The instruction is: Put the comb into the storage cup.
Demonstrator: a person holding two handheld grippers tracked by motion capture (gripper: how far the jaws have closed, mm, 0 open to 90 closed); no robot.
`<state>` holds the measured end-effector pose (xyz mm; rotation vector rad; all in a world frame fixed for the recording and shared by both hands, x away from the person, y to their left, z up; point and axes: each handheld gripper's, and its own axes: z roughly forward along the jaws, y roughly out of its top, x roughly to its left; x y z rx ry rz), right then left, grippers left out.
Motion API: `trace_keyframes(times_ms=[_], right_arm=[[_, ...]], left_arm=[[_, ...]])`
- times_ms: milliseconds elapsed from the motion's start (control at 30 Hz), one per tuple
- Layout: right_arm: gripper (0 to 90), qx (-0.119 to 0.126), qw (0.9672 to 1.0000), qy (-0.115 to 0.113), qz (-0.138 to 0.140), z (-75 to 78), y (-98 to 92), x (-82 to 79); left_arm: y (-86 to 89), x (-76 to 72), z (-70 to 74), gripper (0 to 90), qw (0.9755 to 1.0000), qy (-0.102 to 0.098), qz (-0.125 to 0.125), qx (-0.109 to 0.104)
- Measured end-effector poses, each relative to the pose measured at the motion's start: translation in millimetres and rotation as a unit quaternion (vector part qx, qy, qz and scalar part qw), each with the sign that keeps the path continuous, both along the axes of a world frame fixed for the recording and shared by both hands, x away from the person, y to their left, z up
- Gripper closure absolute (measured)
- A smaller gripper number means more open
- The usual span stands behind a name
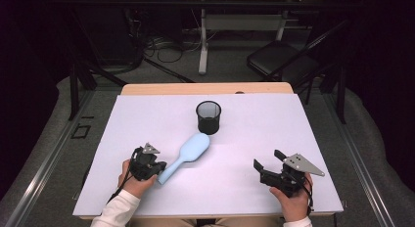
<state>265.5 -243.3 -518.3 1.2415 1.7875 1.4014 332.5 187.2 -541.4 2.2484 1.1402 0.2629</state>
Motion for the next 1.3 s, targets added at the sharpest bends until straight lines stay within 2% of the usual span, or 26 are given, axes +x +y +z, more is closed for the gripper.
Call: trace_keyframes(times_ms=[67, 133, 400, 567, 667, 800, 1000, 1100, 1167, 1300], right_arm=[[14.6, 0.000, 1.0000, 0.000, 0.000, -0.1, -0.1, 0.1], [14.6, 0.001, 1.0000, 0.000, -0.001, -0.3, -0.1, 0.4], [14.7, -0.001, 1.0000, 0.000, 0.001, -0.2, 0.2, 0.4], [14.6, 0.000, 1.0000, 0.000, 0.000, -0.4, 0.0, 0.5], [14.6, 0.000, 1.0000, 0.000, 0.001, -0.2, -0.1, 0.3], [14.6, 0.000, 1.0000, 0.000, 0.001, -0.3, 0.0, 0.5], [14.6, 0.000, 1.0000, 0.000, 0.001, -0.4, 0.0, 0.5], [14.7, 0.000, 1.0000, 0.000, 0.001, -0.3, -0.1, 0.4], [14.6, 0.000, 1.0000, 0.000, 0.001, -0.3, -0.1, 0.4], [14.7, 0.000, 1.0000, 0.000, 0.000, -0.1, -0.2, 0.3]], left_arm=[[3.6, 0.7, 1.8, 86.3, 0.9998, -0.011, 0.010, -0.009], [6.6, 0.9, 3.9, 85.4, 0.9997, -0.012, 0.016, -0.016], [11.5, 1.5, 5.8, 76.3, 0.9989, -0.026, 0.029, -0.024], [14.0, 1.9, 7.3, 70.6, 0.9986, -0.030, 0.034, -0.026], [15.6, 2.0, 7.6, 63.3, 0.9977, -0.035, 0.045, -0.035], [17.3, 2.3, 8.1, 57.9, 0.9969, -0.041, 0.052, -0.042], [19.4, 3.5, 8.3, 50.1, 0.9967, -0.038, 0.058, -0.043], [22.4, 4.5, 10.0, 45.4, 0.9952, -0.043, 0.072, -0.050], [23.5, 4.6, 10.7, 44.4, 0.9948, -0.045, 0.074, -0.054], [30.5, 6.4, 12.4, 43.3, 0.9931, -0.061, 0.079, -0.061]])
